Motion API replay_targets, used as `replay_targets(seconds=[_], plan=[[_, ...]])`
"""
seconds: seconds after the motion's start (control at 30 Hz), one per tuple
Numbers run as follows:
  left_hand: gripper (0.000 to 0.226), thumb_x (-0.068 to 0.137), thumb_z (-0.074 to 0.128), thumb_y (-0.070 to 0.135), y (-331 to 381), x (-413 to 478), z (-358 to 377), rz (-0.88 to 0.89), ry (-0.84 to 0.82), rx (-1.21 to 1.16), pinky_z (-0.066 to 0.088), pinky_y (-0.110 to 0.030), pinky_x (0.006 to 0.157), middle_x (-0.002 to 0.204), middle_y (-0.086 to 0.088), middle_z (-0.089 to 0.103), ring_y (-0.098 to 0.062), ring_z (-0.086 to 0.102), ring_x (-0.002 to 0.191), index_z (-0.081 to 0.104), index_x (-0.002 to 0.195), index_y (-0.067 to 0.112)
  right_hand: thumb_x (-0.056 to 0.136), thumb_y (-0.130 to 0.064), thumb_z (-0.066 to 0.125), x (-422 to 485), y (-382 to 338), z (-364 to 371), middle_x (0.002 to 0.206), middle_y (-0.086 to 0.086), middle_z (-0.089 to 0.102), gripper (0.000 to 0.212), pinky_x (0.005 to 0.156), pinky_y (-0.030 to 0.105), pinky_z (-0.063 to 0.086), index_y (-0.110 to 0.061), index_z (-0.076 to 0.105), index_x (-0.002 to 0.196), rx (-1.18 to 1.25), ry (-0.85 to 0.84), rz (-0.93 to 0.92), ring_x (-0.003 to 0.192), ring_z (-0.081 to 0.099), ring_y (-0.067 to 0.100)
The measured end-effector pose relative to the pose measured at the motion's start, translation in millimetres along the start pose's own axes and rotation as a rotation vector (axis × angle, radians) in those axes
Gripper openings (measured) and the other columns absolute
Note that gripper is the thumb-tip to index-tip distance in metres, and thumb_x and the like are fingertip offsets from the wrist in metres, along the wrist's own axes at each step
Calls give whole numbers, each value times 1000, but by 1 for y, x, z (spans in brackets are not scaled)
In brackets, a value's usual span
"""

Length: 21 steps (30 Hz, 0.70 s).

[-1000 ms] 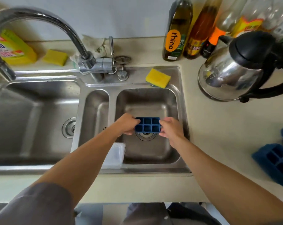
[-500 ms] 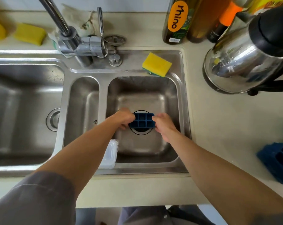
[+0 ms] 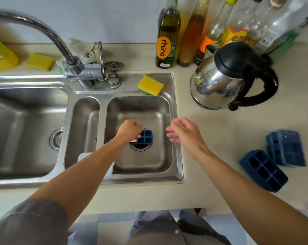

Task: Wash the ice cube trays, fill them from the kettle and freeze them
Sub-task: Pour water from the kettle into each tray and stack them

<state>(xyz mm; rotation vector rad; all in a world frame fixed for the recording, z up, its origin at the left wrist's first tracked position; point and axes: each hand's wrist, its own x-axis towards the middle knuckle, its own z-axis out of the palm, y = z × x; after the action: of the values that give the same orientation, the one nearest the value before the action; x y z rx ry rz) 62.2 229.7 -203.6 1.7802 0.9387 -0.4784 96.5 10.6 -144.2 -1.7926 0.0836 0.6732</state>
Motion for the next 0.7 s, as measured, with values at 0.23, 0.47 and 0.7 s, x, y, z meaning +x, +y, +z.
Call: replay_targets(seconds=[0.23, 0.47, 0.7], plan=[[21, 104, 50, 11, 34, -60, 44, 40, -44, -195, 48, -27, 58, 88, -16, 63, -22, 59, 67, 59, 85, 12, 95, -46, 62, -32, -49, -129, 83, 0, 77, 30, 63, 23, 59, -18, 69, 97, 34, 316, -245, 71, 72, 12], [24, 102, 51, 12, 54, -114, 87, 81, -19, -229, 48, -28, 57, 77, -7, 66, -17, 63, 61, 61, 81, 9, 98, -47, 57, -9, -74, -223, 81, -1, 57, 47, 69, 27, 48, 0, 55, 94, 77, 650, -458, 72, 54, 9], [20, 103, 56, 21, 58, -164, 103, 111, 89, -143, 52, -24, 57, 84, -4, 71, -12, 68, 66, 69, 103, 6, 96, -56, 54, 41, -73, -237, 57, -2, 56, 53, 59, 31, 42, -14, 55, 64, -42, 305, -383, 54, 52, 10]])
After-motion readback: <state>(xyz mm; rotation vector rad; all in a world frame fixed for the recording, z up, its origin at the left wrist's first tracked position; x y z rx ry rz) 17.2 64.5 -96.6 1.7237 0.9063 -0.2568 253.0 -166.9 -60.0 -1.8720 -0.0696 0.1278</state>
